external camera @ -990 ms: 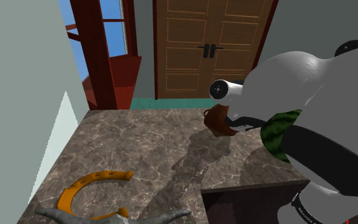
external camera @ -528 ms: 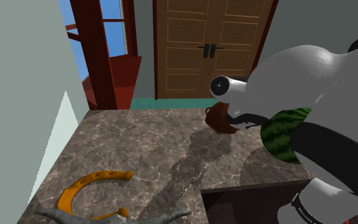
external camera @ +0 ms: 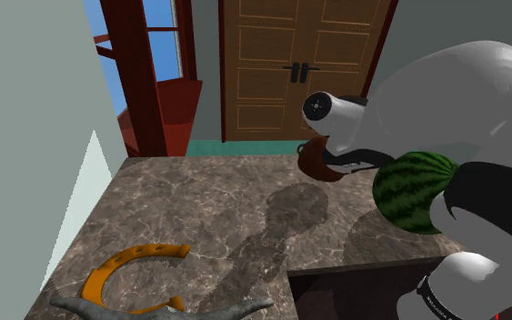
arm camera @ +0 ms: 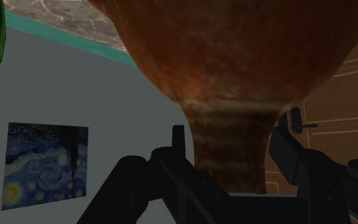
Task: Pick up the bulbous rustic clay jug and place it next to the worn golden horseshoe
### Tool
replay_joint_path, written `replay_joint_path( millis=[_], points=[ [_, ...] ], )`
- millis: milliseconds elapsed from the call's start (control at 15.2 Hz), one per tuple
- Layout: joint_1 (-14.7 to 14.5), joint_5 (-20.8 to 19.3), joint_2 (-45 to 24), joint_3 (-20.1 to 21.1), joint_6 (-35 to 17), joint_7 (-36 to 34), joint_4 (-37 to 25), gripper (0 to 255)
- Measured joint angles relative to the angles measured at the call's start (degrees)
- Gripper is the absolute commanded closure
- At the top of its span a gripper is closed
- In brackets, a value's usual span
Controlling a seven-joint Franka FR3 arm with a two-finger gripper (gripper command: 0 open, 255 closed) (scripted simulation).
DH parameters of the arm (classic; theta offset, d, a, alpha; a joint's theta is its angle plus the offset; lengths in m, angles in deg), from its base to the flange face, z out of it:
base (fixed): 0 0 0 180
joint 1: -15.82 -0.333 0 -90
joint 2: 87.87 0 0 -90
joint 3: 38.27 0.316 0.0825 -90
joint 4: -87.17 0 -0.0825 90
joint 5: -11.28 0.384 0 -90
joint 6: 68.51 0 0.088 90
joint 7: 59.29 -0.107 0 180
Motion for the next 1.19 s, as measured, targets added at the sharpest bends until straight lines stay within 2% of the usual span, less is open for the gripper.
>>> replay_joint_path(
  millis=[726, 1188],
  points=[
    [-6.6, 0.7, -1.4, -9.3, 6.1, 6.8, -2.6, 255],
    [-9.3, 1.3, -2.0, -13.8, 9.9, 10.9, -5.3, 255]
  ],
)
